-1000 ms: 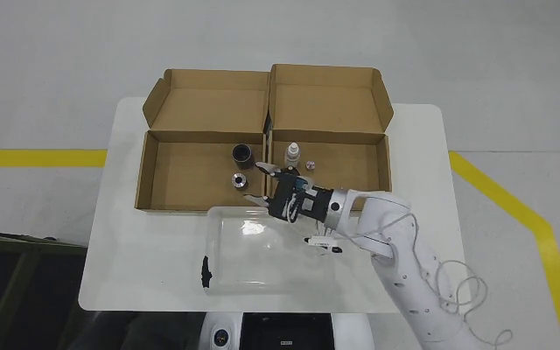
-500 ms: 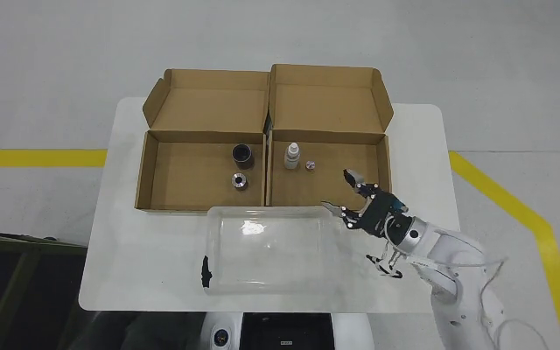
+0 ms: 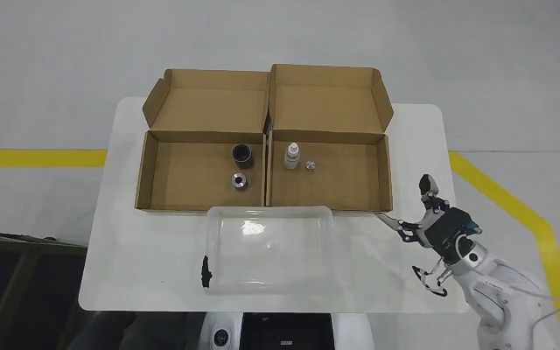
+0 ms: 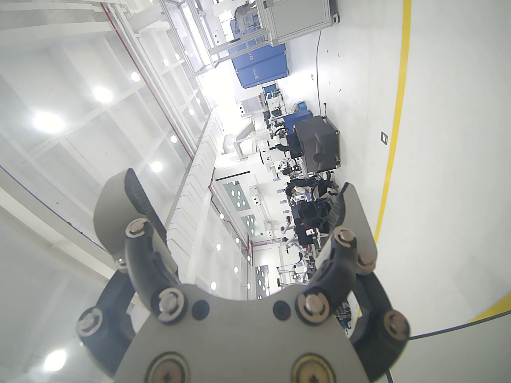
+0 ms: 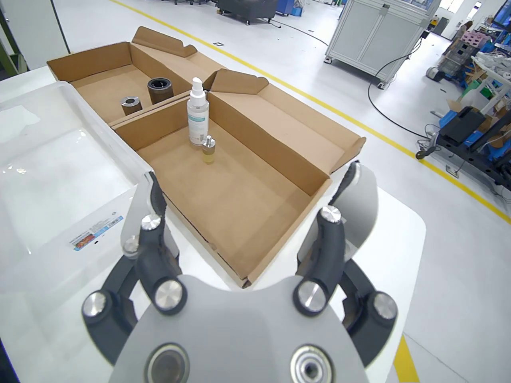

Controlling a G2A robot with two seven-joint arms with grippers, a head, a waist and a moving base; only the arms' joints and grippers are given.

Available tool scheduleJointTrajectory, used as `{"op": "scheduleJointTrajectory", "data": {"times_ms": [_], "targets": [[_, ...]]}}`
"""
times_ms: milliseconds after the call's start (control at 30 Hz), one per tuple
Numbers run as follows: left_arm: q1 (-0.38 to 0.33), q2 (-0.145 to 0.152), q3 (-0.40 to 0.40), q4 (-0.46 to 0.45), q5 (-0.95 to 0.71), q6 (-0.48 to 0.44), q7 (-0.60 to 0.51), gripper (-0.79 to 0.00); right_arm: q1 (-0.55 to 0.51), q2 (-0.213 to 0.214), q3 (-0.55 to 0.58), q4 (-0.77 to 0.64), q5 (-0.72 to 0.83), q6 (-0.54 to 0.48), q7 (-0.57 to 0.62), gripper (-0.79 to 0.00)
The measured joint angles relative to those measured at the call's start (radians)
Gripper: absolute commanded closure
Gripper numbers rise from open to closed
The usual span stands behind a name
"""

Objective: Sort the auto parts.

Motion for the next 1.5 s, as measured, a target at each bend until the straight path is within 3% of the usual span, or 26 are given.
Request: {"op": "scheduleJointTrajectory", "data": {"times_ms": [367,1500], "targets": [[0.0,0.0,0.0,0.0,0.0,0.0,0.0,-0.785,-0.033,0.014,0.051,-0.035,-0.044,0.008,-0.017,-0.785],[0.0,0.0,0.0,0.0,0.0,0.0,0.0,-0.784,-0.034,0.014,0.051,-0.036,-0.043,0.008,-0.019,-0.785]]}}
